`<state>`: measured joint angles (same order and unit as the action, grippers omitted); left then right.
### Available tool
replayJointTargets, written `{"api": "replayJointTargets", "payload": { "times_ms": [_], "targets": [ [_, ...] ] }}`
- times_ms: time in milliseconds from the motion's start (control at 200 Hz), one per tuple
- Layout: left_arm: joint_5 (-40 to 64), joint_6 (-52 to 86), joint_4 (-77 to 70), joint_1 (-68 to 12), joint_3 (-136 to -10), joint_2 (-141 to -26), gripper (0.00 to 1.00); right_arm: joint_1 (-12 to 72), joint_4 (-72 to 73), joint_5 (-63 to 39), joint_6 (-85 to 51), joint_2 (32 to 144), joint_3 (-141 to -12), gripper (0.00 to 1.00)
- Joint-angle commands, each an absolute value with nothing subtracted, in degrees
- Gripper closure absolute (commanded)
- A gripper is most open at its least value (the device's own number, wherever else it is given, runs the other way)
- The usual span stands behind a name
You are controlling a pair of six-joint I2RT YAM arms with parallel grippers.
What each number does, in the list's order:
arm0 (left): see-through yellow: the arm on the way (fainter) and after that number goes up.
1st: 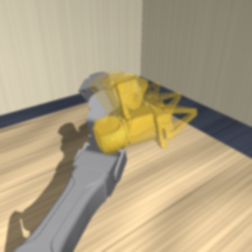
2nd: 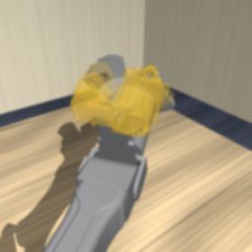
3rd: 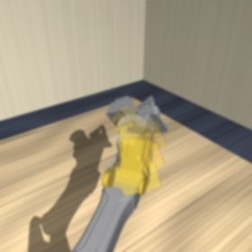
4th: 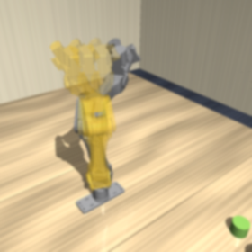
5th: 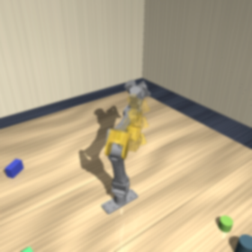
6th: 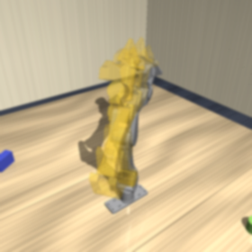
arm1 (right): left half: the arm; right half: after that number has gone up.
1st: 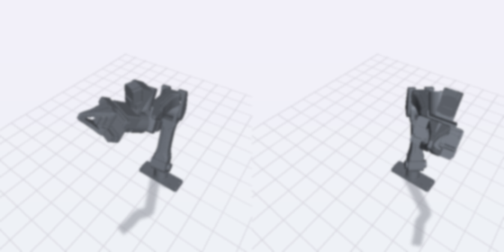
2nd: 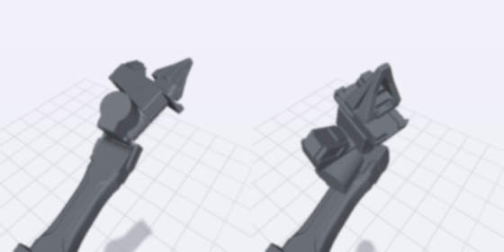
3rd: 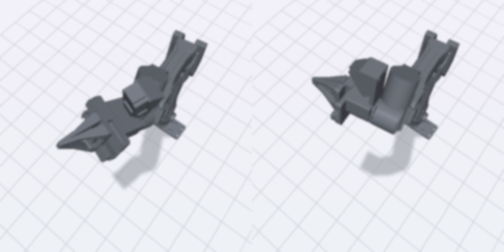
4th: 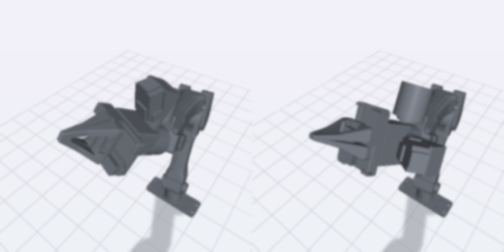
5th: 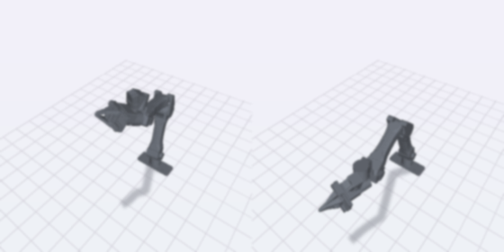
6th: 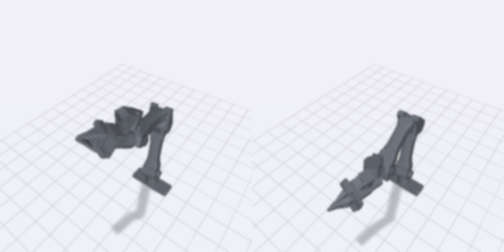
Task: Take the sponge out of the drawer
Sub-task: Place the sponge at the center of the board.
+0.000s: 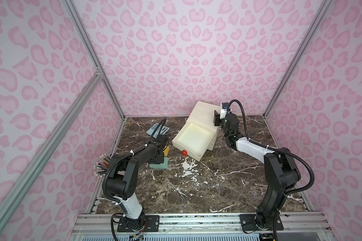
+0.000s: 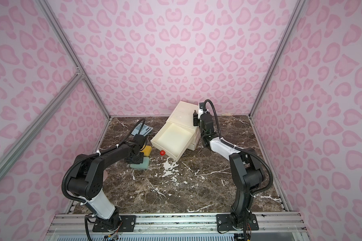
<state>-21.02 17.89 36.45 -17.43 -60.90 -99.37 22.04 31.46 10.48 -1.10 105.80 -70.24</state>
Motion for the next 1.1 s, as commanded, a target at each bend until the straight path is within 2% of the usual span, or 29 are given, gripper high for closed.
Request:
{"api": "replayJointTargets", "payload": {
  "times_ms": [0,110,155,310,515,675,765,860,965,1095],
  "targets": [
    [-21.8,18.4,38.2,-17.4,-62.2,-100.0,0.67,22.0,11.5,10.6,1.3,108.5,-68.7,0.45],
    [-22.6,19.0,39.0,-17.4,-62.6,-100.0,0.66,22.1,11.4,10.7,1.2,108.5,-68.8,0.45],
    [-22.7,19.2,39.2,-17.4,-62.5,-99.9,0.6,22.1,11.4,10.7,1.2,108.5,-68.7,0.45],
    [-23.0,19.5,39.8,-17.4,-62.6,-99.1,0.53,22.1,11.4,10.6,1.2,108.6,-68.7,0.45],
    [-23.3,20.1,41.4,-17.4,-63.0,-97.6,0.48,22.1,11.5,10.8,1.2,108.5,-68.7,0.46],
    [-23.9,21.2,43.8,-18.2,-63.9,-92.1,0.42,22.0,11.7,10.8,1.3,108.2,-68.4,0.46],
    [-22.6,21.2,44.0,-18.7,-63.9,-86.9,0.24,22.1,11.9,10.9,1.3,108.1,-68.2,0.46],
    [-17.5,20.3,43.3,-19.1,-63.3,-81.7,0.0,22.1,12.0,10.8,1.3,108.0,-68.1,0.46],
    [-11.2,18.4,42.6,-19.6,-62.4,-77.8,0.02,22.1,12.1,10.8,1.2,108.0,-68.1,0.45],
    [-11.4,16.9,44.6,-22.1,-62.0,-77.2,0.02,22.1,12.1,10.6,1.1,108.2,-68.2,0.45]
  ]
}}
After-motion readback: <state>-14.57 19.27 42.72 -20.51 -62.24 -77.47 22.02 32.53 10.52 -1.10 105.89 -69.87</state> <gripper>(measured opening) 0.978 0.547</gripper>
